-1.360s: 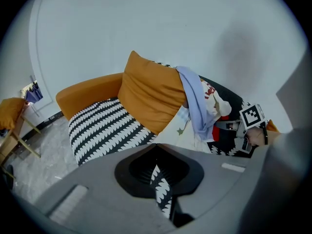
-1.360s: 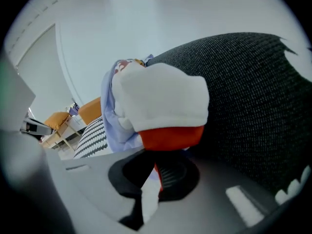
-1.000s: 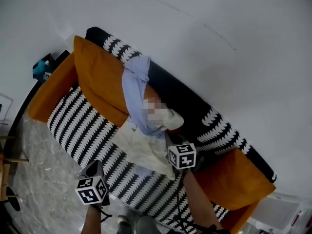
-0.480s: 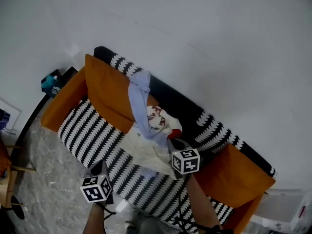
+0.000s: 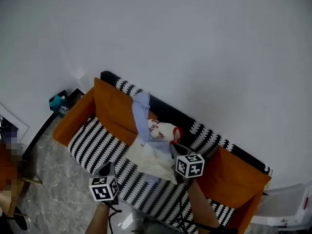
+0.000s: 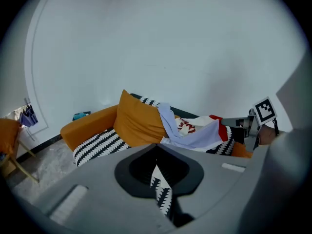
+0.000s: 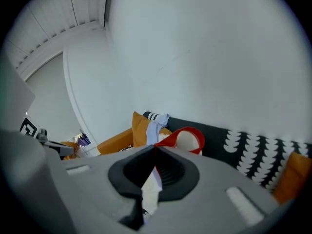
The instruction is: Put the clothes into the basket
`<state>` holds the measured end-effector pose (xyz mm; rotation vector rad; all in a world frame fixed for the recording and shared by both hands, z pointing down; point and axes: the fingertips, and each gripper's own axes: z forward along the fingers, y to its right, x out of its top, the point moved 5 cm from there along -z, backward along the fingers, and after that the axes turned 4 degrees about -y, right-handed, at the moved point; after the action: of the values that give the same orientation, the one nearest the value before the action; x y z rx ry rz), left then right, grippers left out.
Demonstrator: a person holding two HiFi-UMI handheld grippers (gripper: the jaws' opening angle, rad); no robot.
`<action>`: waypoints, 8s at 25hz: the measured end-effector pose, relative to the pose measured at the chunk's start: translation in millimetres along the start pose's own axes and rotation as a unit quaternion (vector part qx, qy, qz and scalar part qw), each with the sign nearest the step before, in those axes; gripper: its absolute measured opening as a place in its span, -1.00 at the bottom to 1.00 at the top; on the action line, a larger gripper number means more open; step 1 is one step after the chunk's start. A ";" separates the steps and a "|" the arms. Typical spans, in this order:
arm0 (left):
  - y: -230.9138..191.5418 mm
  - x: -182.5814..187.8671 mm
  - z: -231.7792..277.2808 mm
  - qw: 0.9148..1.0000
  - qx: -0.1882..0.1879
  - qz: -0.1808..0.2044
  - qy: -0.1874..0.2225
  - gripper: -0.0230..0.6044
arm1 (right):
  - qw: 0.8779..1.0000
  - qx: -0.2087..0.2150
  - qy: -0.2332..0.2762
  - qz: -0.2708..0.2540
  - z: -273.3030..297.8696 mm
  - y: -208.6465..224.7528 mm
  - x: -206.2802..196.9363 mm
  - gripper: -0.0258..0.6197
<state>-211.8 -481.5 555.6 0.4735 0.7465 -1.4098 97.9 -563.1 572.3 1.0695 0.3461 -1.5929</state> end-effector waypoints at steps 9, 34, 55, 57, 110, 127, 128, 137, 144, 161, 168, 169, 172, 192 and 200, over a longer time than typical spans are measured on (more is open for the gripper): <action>24.0 45.6 -46.7 0.998 -0.036 0.018 0.045 -0.91 | 0.999 0.010 0.047 -0.018 -56.1 -50.6 64.5 -0.88; 43.5 163.4 -133.2 0.979 -0.091 0.064 0.168 -0.91 | 0.972 -0.054 0.190 -0.124 -190.1 -140.2 226.7 -0.88; 41.5 129.8 -207.9 0.958 -0.195 0.102 0.186 -0.91 | 0.944 -0.178 0.249 -0.122 -341.2 -216.8 196.1 -0.89; 43.6 120.1 -214.0 0.955 -0.209 0.108 0.183 -0.91 | 0.941 -0.192 0.249 -0.121 -353.8 -226.0 185.2 -0.89; 474.2 -246.7 -514.1 0.759 -0.545 0.346 0.083 -0.91 | 0.785 -0.564 0.254 -0.020 -947.9 -302.0 -226.2 -0.89; 599.6 -335.2 -605.0 0.652 -0.634 0.411 0.061 -0.91 | 0.715 -0.649 0.254 0.055 -1058.3 -313.0 -328.8 -0.89; 604.6 -340.3 -607.3 0.647 -0.637 0.415 0.059 -0.91 | 0.711 -0.653 0.255 0.059 -1062.1 -313.0 -332.6 -0.89; 635.4 -390.3 -608.0 0.619 -0.648 0.443 0.022 -0.91 | 0.696 -0.665 0.249 0.110 -1076.6 -299.2 -385.6 -0.89; 640.7 -436.5 -581.1 0.613 -0.636 0.469 -0.018 -0.91 | 0.695 -0.653 0.244 0.172 -1054.6 -276.2 -447.1 -0.89; 611.8 -546.0 -487.0 0.617 -0.575 0.527 -0.107 -0.91 | 0.685 -0.595 0.215 0.360 -943.0 -205.6 -620.0 -0.89; 605.2 -567.9 -441.8 0.625 -0.552 0.534 -0.140 -0.91 | 0.677 -0.564 0.204 0.427 -896.2 -179.3 -666.0 -0.89; 606.2 -570.2 -435.7 0.626 -0.549 0.535 -0.145 -0.91 | 0.678 -0.560 0.201 0.432 -891.0 -174.4 -669.6 -0.89; 610.0 -576.7 -419.2 0.625 -0.544 0.537 -0.156 -0.91 | 0.678 -0.552 0.197 0.443 -878.1 -159.5 -677.0 -0.89; 612.4 -590.7 -389.6 0.625 -0.532 0.540 -0.184 -0.91 | 0.644 -0.544 0.167 0.511 -858.7 -145.0 -710.0 -0.56; 610.8 -566.2 -409.5 0.630 -0.542 0.532 -0.164 -0.91 | 0.629 -0.558 0.195 0.505 -874.5 -170.7 -694.4 -0.56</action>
<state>316.2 280.8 593.9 -0.3245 0.6684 0.2238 308.8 546.7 583.8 0.3670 0.7191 0.0593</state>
